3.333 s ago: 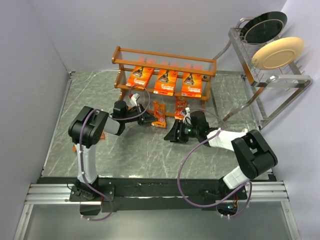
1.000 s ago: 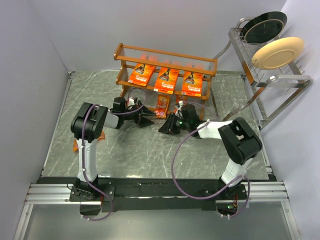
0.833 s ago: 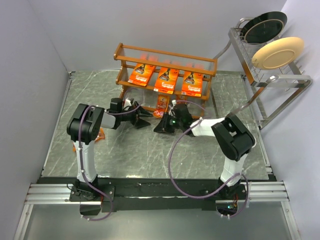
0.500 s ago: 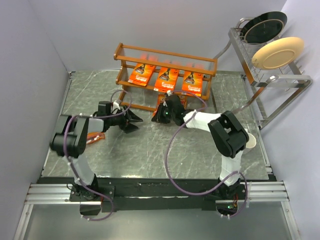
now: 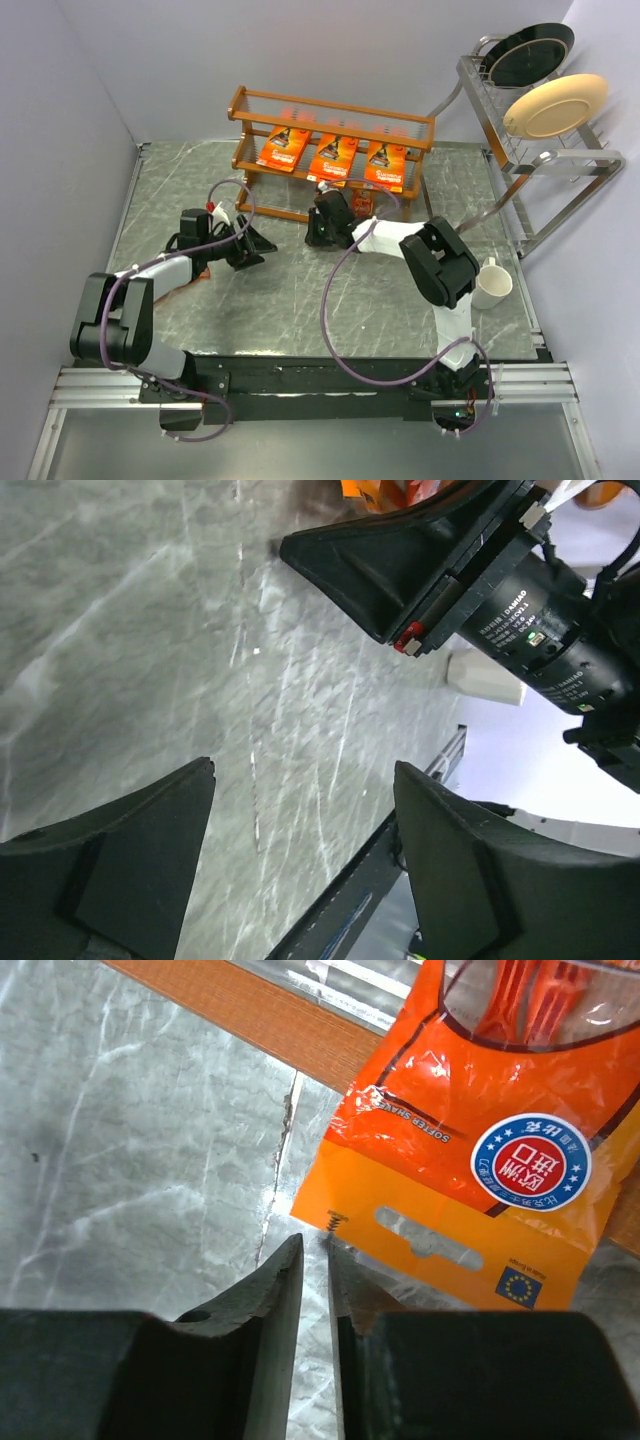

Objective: Place and organize the shaving razors onto the shelf

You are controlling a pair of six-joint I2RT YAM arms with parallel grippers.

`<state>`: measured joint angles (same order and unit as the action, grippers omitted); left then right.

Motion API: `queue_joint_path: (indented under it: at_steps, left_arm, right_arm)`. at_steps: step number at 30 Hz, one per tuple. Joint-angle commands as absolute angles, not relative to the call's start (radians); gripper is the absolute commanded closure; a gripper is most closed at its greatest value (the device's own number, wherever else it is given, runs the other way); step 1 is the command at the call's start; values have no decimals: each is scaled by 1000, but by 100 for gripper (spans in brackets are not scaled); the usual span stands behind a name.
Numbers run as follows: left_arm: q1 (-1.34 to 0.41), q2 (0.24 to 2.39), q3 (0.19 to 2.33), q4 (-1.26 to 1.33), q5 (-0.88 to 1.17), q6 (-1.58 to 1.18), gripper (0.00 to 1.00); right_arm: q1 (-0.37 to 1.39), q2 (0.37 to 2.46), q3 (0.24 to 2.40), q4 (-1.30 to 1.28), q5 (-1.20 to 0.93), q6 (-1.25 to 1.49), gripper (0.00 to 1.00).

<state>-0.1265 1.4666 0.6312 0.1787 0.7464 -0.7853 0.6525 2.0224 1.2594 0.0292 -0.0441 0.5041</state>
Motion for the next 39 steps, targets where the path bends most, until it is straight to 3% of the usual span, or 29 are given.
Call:
queue_joint_path:
  at_steps: [1,3,4,8,10,17,22,28,30,39]
  left_arm:
    - [-117,1416,682,73,729,-648,22]
    - [-98,1442,801,-159,765,-533,23]
    - [-86,1454,861,-275,775,-349,24]
    - [21,1496,1134,-760,749,149,23]
    - [101,1511,1190,-982,674,428,21]
    - [372,1661,1313,-1254,391,905,17]
    - [480,1692,1338,-1201,313,1023,16]
    - [482,1514,1086,-915,233,1153,13]
    - [477,1468,1008,-873,233,1164,4]
    - [379,1204,772,-654,235,1179,5]
  right_arm:
    - [689,1964,1295,34,38,445,74]
    - [693,1941,1290,19,16,437,70]
    - [695,1909,1286,14,5,431,66]
    - [707,1823,1243,-46,-173,371,35]
    - [715,1761,1200,-55,-288,357,28]
    - [747,1605,1019,-57,-452,302,22]
    - [747,1559,1058,-138,-413,204,21]
    - [747,1525,1037,-129,-390,193,21]
    - [746,1514,1020,-127,-373,192,21]
    - [736,1546,1019,-114,-362,210,20]
